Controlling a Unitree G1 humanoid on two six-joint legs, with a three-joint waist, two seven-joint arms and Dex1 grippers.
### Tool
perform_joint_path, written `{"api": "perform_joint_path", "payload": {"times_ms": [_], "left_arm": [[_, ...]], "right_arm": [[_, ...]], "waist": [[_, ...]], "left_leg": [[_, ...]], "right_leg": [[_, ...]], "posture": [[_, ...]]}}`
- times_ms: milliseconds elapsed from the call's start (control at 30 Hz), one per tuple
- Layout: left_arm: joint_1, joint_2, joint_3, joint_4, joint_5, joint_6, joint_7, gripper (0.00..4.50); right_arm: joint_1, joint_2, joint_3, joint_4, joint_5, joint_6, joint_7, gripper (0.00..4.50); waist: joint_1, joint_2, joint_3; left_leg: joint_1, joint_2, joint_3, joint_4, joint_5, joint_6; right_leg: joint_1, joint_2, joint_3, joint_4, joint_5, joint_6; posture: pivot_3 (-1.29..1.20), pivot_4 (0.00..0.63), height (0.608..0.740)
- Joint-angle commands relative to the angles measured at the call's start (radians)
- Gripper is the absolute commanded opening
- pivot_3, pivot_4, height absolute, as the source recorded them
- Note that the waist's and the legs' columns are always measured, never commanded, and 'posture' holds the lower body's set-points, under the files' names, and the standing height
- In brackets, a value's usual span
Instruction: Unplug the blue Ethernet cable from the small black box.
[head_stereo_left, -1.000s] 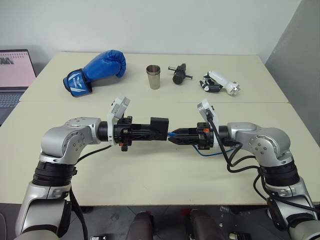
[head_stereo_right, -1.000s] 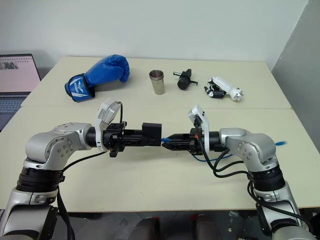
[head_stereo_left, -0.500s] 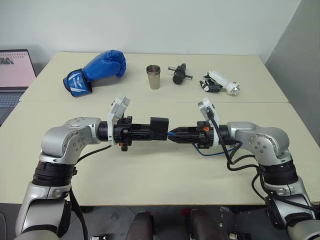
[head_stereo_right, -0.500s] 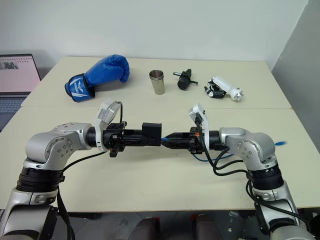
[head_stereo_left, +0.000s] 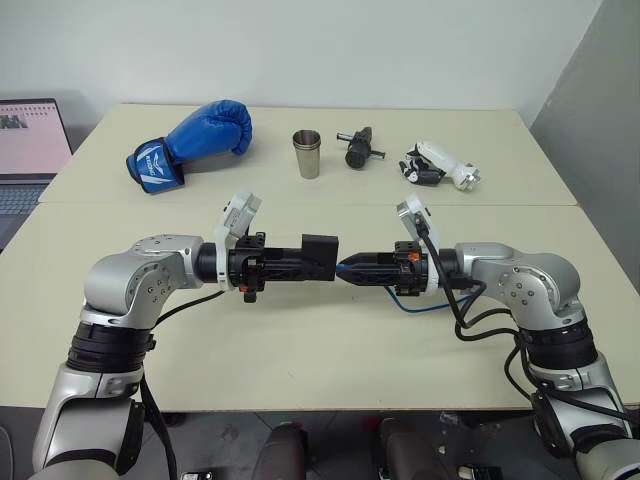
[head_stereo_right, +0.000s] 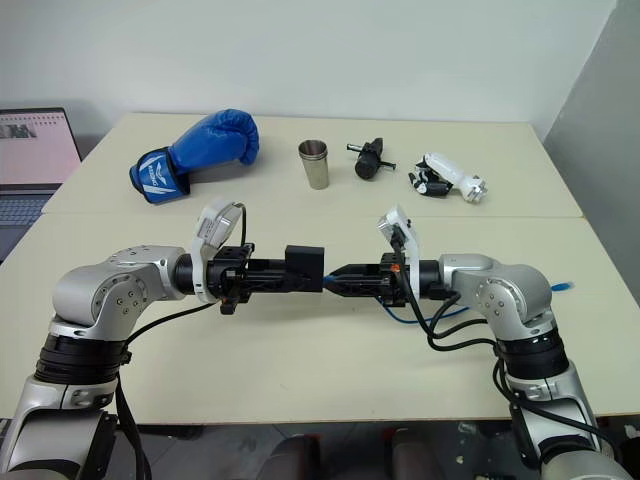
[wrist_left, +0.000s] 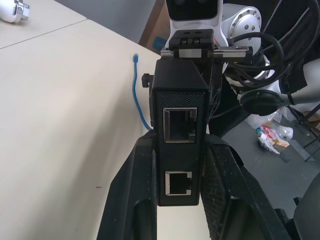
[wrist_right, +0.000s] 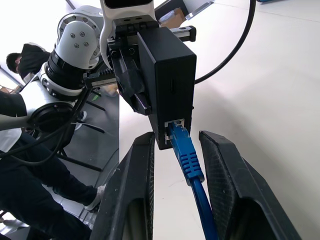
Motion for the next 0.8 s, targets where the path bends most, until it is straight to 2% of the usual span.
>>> {"api": "perform_joint_path", "payload": {"times_ms": [33,133,500,800], "left_arm": [[-0.021,0.001,0.008,-0.002,0.0,-0.019,-0.008,0.78],[-0.021,0.001,0.008,-0.001,0.001,-0.019,-0.008,0.78],[-0.016,0.011,-0.004,-0.007,0.008,-0.027,-0.037,0.78],[0.003,0.091,0.011,0.037,0.072,-0.107,-0.077,0.78]], "right_arm": [[-0.014,-0.004,-0.002,-0.024,0.003,-0.017,0.016,0.73],[-0.015,-0.004,-0.001,-0.023,0.002,-0.018,0.02,0.08],[-0.016,-0.004,-0.008,-0.024,0.011,-0.007,0.035,0.07],[0.015,-0.083,-0.042,-0.019,0.018,0.02,0.061,0.07]], "waist": [[0.0,0.0,0.0],[0.0,0.0,0.0],[0.0,0.0,0.0],[0.0,0.0,0.0]], "left_leg": [[0.0,0.0,0.0,0.0,0.0,0.0],[0.0,0.0,0.0,0.0,0.0,0.0],[0.0,0.0,0.0,0.0,0.0,0.0],[0.0,0.0,0.0,0.0,0.0,0.0]], "right_leg": [[0.0,0.0,0.0,0.0,0.0,0.0],[0.0,0.0,0.0,0.0,0.0,0.0],[0.0,0.0,0.0,0.0,0.0,0.0],[0.0,0.0,0.0,0.0,0.0,0.0]], "posture": [[0.0,0.15,0.74],[0.0,0.15,0.74],[0.0,0.15,0.74],[0.0,0.15,0.74]]}}
